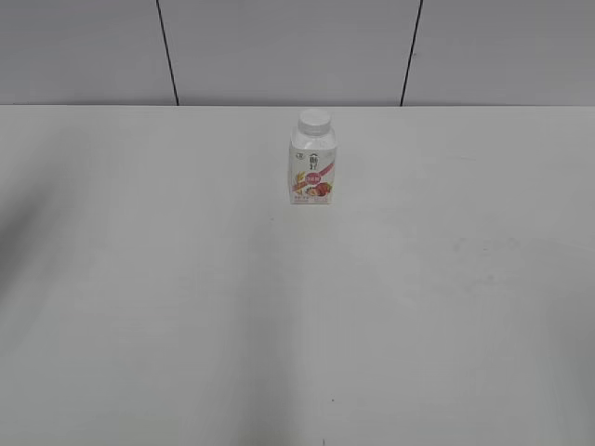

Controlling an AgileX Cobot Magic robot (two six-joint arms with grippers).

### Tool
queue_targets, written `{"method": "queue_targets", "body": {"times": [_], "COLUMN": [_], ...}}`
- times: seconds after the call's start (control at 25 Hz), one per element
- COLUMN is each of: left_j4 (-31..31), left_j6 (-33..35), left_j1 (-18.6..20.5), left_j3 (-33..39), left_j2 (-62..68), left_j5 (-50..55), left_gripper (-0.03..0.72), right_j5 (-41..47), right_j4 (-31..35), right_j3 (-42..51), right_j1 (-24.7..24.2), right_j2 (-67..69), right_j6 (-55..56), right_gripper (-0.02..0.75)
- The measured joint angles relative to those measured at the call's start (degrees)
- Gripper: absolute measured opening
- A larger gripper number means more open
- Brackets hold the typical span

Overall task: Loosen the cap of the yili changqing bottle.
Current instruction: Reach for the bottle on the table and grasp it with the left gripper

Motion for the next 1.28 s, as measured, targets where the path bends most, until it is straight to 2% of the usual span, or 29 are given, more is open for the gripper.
{"method": "queue_targets", "body": {"times": [0.36, 0.88, 1.12, 1.28], "left_j4": [1.6, 7.4, 17.3, 22.3], "left_j6": [0.0, -0.1, -7.1, -15.3], "left_j1": [0.0, 0.0, 0.0, 0.0], "left_j3": [0.0, 0.0, 0.0, 0.0], "left_j2": [14.6, 36.1, 42.3, 44.9], "left_j5": [-15.8, -35.2, -43.1, -49.8], "left_gripper": [0.239, 0.239, 0.239, 0.239], "right_j5": [0.0, 0.0, 0.0, 0.0], "right_j4": [0.0, 0.0, 0.0, 0.0], "right_j3": [0.0, 0.0, 0.0, 0.0], "right_j1": [0.0, 0.0, 0.0, 0.0], "right_j2": [0.0, 0.0, 0.0, 0.0], "right_j6": [0.0, 0.0, 0.0, 0.0], "right_gripper": [0.439, 0.439, 0.439, 0.439]}}
